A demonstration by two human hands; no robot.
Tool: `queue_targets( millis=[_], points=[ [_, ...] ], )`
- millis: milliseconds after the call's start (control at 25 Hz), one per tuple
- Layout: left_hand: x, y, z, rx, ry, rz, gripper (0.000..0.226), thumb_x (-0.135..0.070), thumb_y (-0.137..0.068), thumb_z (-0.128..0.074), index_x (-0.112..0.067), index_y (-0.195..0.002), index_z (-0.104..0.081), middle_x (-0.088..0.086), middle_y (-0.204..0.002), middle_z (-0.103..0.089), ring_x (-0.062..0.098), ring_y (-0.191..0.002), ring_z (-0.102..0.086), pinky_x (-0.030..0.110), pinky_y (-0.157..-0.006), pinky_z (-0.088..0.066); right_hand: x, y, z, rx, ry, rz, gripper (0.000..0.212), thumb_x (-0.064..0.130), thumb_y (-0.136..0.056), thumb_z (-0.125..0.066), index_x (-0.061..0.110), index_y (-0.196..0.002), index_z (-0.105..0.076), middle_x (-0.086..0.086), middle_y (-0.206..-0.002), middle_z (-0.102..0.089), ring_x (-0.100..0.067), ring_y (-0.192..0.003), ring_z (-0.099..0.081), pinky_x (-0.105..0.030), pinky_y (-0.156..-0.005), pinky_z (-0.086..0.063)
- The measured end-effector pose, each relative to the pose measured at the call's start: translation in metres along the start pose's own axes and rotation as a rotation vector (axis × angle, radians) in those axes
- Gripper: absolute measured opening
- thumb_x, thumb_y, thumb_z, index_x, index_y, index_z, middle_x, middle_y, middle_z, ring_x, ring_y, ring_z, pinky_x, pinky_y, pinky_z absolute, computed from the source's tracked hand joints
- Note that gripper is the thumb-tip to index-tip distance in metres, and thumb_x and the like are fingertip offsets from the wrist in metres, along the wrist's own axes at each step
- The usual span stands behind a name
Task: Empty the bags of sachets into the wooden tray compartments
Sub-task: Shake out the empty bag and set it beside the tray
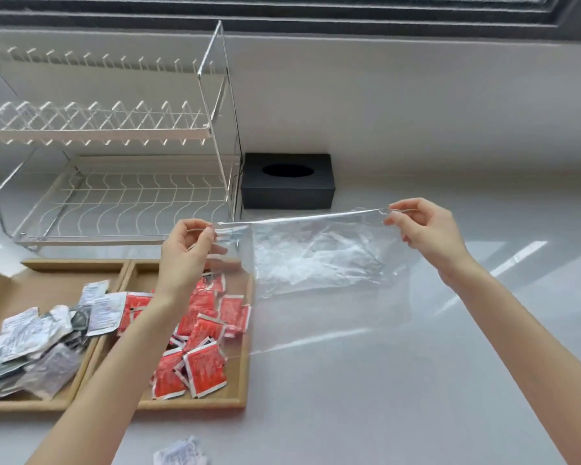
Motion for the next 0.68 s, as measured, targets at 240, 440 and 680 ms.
queue_targets(
  millis=[240, 440, 680],
  points=[
    [0.031, -0.04, -0.056, 0.002, -0.067, 0.134, 0.018, -0.01, -0.089, -0.05, -0.014, -0.106, -0.046, 0.006, -0.104, -0.054, 0.01, -0.08, -0.057, 0.022, -0.075, -0.048, -0.058, -0.062, 0.006, 0.029, -0.011, -0.137, 0.007, 0.013, -0.085, -0.057, 0.018, -0.09, -0.059, 0.007, -0.074, -0.066, 0.004, -0.041, -0.048, -0.006, -0.044, -0.037],
    [0.065, -0.061, -0.092, 0.037, -0.184, 0.217, 0.056, -0.006, -0.086, -0.055, -0.012, -0.136, -0.031, 0.001, -0.122, -0.045, 0.017, -0.099, -0.051, 0.021, -0.073, -0.044, -0.108, -0.102, -0.006, 0.019, -0.089, -0.26, 0.017, 0.009, -0.085, -0.057, 0.011, -0.102, -0.059, 0.003, -0.076, -0.065, 0.005, -0.045, -0.055, -0.008, -0.05, -0.047],
    [0.091, -0.081, -0.117, 0.092, -0.525, 0.165, 0.079, -0.011, -0.083, -0.058, -0.015, -0.144, -0.008, 0.008, -0.152, -0.017, 0.022, -0.139, -0.021, 0.034, -0.111, -0.019, -0.138, -0.114, -0.033, 0.082, -0.163, -0.297, 0.038, 0.006, -0.087, -0.055, 0.011, -0.124, -0.049, -0.007, -0.115, -0.059, -0.014, -0.098, -0.06, -0.013, -0.075, -0.051]
  ],
)
Point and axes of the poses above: each hand's wrist, its own y-axis away from the middle knuckle, its own z-axis out of the back of the hand, x = y × z, the point moved 6 cm from there along -y, towards the middle knuckle
